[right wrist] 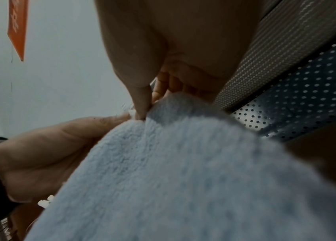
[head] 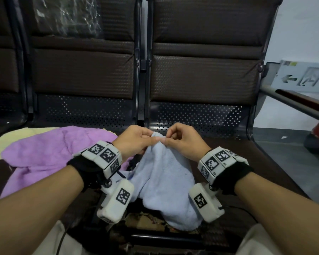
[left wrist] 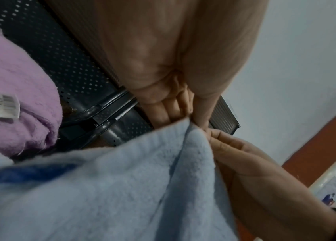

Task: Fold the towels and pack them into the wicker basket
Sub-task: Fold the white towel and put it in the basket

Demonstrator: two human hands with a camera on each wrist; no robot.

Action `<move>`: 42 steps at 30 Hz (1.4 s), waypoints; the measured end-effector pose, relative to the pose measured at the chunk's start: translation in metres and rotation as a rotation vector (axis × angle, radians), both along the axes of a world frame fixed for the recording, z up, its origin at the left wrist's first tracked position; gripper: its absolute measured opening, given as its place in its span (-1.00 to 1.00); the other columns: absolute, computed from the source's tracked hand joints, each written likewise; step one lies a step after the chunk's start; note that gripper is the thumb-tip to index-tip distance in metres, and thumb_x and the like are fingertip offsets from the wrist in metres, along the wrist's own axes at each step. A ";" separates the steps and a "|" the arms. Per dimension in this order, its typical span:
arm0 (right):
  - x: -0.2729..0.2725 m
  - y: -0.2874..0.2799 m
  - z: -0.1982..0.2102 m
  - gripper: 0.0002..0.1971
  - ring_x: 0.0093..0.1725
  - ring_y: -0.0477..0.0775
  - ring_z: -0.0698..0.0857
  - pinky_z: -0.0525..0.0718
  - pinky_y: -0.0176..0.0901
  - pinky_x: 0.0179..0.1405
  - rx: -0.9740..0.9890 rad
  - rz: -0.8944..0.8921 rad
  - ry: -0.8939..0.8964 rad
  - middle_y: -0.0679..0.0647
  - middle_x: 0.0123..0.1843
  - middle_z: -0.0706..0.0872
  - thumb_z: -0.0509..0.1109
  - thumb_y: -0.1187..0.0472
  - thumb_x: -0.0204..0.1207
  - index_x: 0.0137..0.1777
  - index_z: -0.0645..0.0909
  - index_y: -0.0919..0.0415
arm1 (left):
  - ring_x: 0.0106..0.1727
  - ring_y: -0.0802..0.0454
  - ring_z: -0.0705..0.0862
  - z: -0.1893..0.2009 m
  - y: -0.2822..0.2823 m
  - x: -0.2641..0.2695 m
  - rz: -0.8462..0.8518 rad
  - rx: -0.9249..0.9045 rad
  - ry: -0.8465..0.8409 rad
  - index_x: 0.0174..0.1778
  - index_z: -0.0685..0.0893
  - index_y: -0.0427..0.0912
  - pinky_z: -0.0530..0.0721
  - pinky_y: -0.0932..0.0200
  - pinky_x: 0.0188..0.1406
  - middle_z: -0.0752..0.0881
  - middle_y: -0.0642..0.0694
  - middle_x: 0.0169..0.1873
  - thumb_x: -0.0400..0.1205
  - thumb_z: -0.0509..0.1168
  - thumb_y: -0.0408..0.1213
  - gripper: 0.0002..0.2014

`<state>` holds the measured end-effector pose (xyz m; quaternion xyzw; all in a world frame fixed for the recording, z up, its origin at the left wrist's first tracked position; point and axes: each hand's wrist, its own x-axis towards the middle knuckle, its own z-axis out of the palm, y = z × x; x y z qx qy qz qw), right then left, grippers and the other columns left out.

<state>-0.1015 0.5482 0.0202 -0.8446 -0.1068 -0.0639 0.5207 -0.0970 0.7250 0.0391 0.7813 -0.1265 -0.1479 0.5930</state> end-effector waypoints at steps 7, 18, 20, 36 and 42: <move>-0.003 -0.005 0.004 -0.87 -0.24 -0.08 0.62 0.61 -0.16 -0.16 -0.037 0.174 0.051 0.03 -0.25 0.69 0.52 0.17 0.46 -0.19 0.66 0.21 | -0.13 -0.36 0.75 0.002 0.011 0.007 0.005 0.172 -0.210 -0.06 0.73 -0.39 0.69 -0.18 -0.03 0.78 -0.36 -0.21 0.69 0.22 -0.27 -0.74; -0.008 -0.018 -0.004 -0.44 -0.37 -0.03 0.54 0.44 -0.20 -0.41 -0.852 0.305 0.249 0.07 -0.31 0.61 0.34 -0.30 0.47 -0.21 0.63 0.29 | -0.28 0.06 0.42 0.010 0.023 0.015 0.242 0.086 -0.390 -0.36 0.51 -0.16 0.40 0.11 -0.20 0.48 -0.06 -0.36 0.70 0.07 -0.36 -0.70; -0.009 -0.025 -0.007 -0.34 -0.29 0.03 0.57 0.46 -0.15 -0.37 -1.016 0.298 0.297 0.11 -0.23 0.63 0.24 -0.38 0.47 -0.11 0.63 0.33 | -0.23 0.04 0.44 0.014 0.026 0.016 0.327 -0.029 -0.337 -0.28 0.55 -0.20 0.41 0.09 -0.19 0.51 -0.09 -0.32 0.67 0.04 -0.38 -0.74; -0.042 -0.088 -0.002 -0.67 -0.41 -0.20 0.57 0.45 -0.36 -0.44 -0.847 -0.180 0.217 -0.10 -0.48 0.65 0.44 -0.15 0.47 -0.39 0.71 0.05 | -0.16 -0.04 0.43 0.018 0.064 0.013 0.680 -0.214 -0.046 -0.33 0.55 -0.22 0.36 0.02 -0.08 0.46 -0.05 -0.36 0.59 0.09 -0.17 -0.73; -0.049 -0.096 0.008 -0.79 -0.38 -0.10 0.60 0.44 -0.43 -0.41 -0.338 -0.573 -0.020 -0.01 -0.41 0.67 0.67 0.22 0.24 -0.32 0.65 0.08 | -0.25 -0.02 0.42 0.009 0.064 0.007 0.685 -0.043 -0.242 -0.32 0.50 -0.23 0.44 0.09 -0.20 0.45 -0.04 -0.42 0.69 0.15 -0.18 -0.71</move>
